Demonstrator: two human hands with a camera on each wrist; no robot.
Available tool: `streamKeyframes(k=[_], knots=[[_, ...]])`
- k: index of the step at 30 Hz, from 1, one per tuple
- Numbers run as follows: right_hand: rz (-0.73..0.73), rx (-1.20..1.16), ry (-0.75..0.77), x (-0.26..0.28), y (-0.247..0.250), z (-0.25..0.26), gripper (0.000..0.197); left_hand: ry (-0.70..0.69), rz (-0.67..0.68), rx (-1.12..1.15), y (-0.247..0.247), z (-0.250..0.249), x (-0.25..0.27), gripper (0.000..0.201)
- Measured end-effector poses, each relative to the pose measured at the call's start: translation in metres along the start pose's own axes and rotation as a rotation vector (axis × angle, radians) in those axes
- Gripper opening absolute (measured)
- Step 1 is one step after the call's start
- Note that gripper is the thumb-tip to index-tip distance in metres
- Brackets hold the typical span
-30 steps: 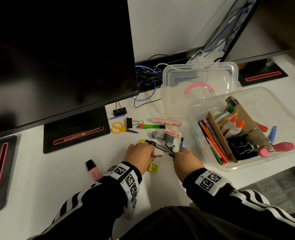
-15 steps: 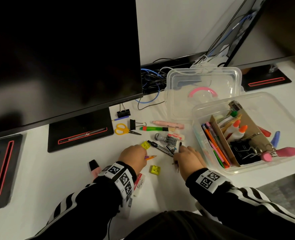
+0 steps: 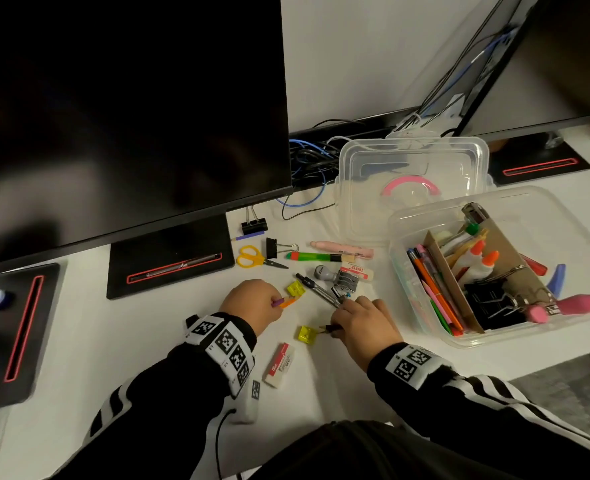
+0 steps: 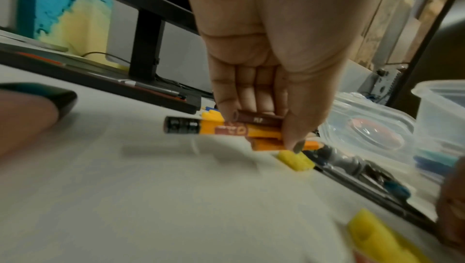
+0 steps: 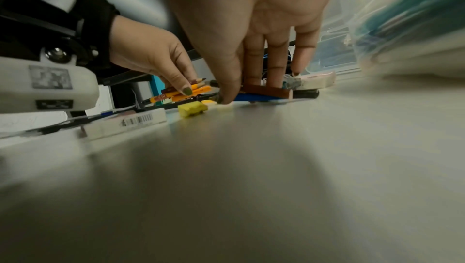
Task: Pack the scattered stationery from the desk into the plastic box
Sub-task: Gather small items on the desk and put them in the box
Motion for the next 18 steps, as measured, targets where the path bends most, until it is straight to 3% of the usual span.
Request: streamKeyframes(k=[1, 3, 8, 10, 18], knots=[[-0.020, -0.061, -0.024, 0.000, 0.005, 0.002, 0.014, 0.009, -0.021, 0.037, 0.004, 0.001, 0.001, 0.015], [-0.017, -0.141, -0.089, -0.001, 0.009, 0.001, 0.019, 0.018, -0.061, 0.111, 0.010, 0.000, 0.003, 0.014], [-0.080, -0.570, -0.453, -0.009, 0.027, 0.001, 0.031, -0.023, -0.116, 0.213, 0.022, -0.020, 0.011, 0.015], [-0.115, -0.760, -0.548, -0.014, 0.033, 0.000, 0.023, -0.021, -0.162, 0.316, 0.029, -0.031, 0.016, 0.013], [-0.188, -1.091, -0.689, -0.023, 0.070, -0.018, 0.012, 0.002, -0.407, 0.695, 0.069, -0.073, 0.024, 0.016]])
Point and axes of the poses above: each hand's wrist, its own x-axis away from the middle knuckle, its own y-axis out of the back of the hand, z = x × y, the point moved 5 cm from there along -x, towards the middle knuckle, and after that the axes turned 14 degrees about -z, right-handed, at the moved point
